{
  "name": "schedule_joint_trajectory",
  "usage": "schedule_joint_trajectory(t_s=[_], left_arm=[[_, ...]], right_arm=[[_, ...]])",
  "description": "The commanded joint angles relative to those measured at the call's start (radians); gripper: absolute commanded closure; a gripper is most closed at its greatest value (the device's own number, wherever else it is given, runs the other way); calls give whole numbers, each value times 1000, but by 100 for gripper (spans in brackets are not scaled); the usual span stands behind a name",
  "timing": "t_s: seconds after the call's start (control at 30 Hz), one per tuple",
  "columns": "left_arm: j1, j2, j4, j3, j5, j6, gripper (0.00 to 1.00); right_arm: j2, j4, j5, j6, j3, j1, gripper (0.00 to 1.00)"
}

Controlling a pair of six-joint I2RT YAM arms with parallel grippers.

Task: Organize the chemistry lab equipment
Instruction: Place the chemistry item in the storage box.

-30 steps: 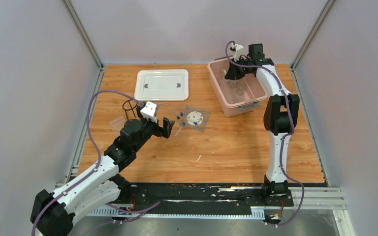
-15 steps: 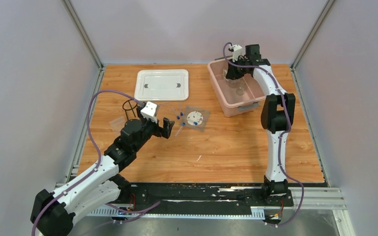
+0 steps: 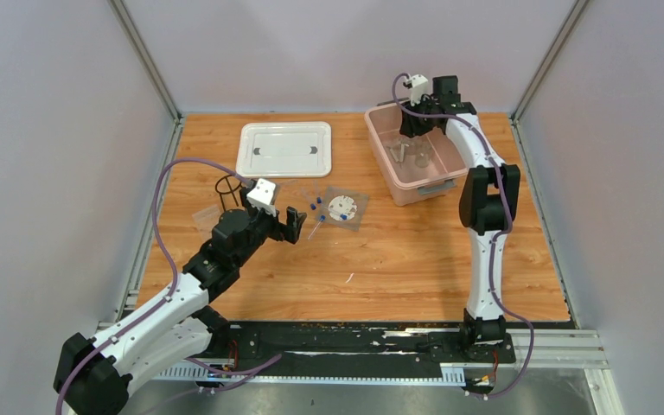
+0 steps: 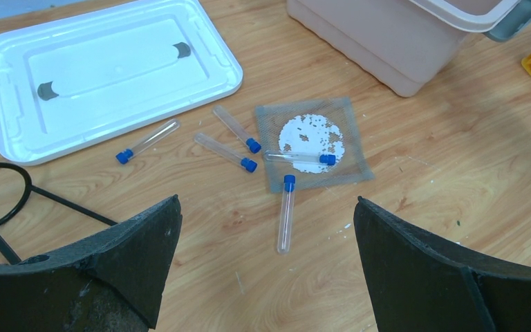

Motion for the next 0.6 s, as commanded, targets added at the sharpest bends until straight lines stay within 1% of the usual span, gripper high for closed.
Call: schedule_joint_trajectory(t_s=[0.0, 0.1, 0.27, 0.57], left_arm=[[7, -9, 8, 18, -16, -2, 0], [10, -9, 9, 17, -18, -11, 0], [19, -5, 8, 18, -14, -27, 0], [50, -6, -22, 26, -62, -74, 0]], right_arm=[[-130, 29, -21, -18, -26, 0, 67], [-193, 29, -98, 2, -83, -11, 64], [-307, 30, -265, 48, -187, -33, 63], [-535, -15, -472, 54, -358, -45, 62]])
